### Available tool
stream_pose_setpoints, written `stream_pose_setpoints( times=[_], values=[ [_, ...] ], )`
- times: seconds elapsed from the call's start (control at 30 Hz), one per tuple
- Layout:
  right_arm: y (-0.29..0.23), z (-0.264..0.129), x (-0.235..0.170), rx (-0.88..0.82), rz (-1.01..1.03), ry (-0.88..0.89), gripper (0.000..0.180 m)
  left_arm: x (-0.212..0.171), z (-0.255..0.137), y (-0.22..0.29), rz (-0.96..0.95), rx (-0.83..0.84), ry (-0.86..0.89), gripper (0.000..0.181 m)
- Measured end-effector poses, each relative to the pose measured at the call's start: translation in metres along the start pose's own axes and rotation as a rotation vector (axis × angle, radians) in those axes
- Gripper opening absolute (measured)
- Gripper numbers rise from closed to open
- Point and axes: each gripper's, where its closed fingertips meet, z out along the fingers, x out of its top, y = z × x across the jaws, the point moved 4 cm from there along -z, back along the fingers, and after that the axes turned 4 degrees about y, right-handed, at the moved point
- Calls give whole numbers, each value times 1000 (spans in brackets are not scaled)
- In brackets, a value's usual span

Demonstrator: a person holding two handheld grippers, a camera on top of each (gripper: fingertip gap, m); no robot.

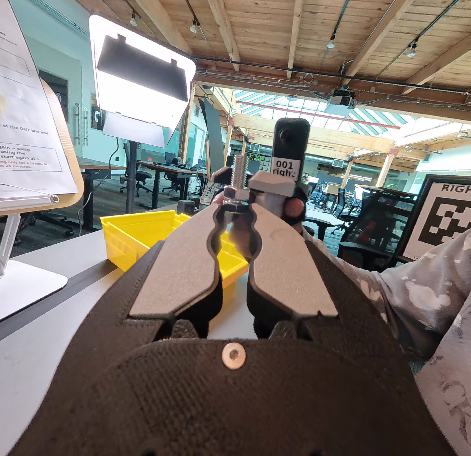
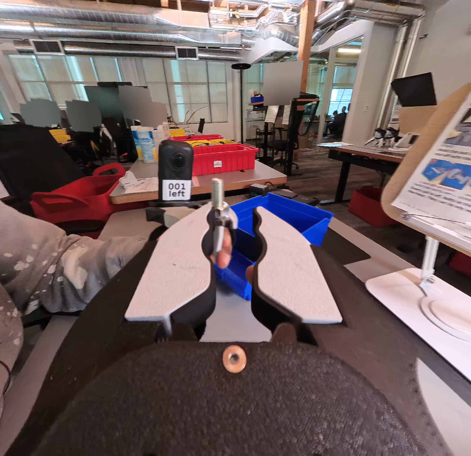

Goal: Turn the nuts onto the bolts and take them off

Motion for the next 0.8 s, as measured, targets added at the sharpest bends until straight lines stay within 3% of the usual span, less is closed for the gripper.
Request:
stream_pose_setpoints(
  times=[0.17, 0.2, 0.23, 0.3, 0.5, 0.6, 0.63, 0.67, 0.7, 0.8],
  values=[
    [-7, 12, -6, -4, 1, -26, 36, -1, 1, 3, 23, 6, 0, 18],
    [-5, 9, -5, 1, 19, -23, 32, 1, 0, 1, 28, 14, 10, 18],
    [2, 6, -3, -45, 35, -10, 16, 4, -2, 0, 24, 11, 30, 18],
    [13, -2, 1, -95, 33, 18, 15, 8, -4, 0, 21, 8, 40, 18],
    [-8, 13, -2, -12, 55, 10, 35, 4, -2, 0, 43, 19, 22, 18],
    [-7, 16, -4, -24, 70, 15, 36, 4, -1, 2, 50, 16, 24, 18],
    [-5, 14, -4, -22, 84, 18, 35, 5, -2, 1, 53, 24, 26, 18],
    [3, 10, -2, -70, 99, 28, 16, 8, -4, 0, 50, 21, 43, 18],
    [11, 5, 0, -122, 91, 52, 14, 11, -6, 0, 39, 13, 56, 18],
    [13, -1, 3, -101, 115, 61, 22, 13, -7, -1, 63, 26, 50, 18]
  ],
)
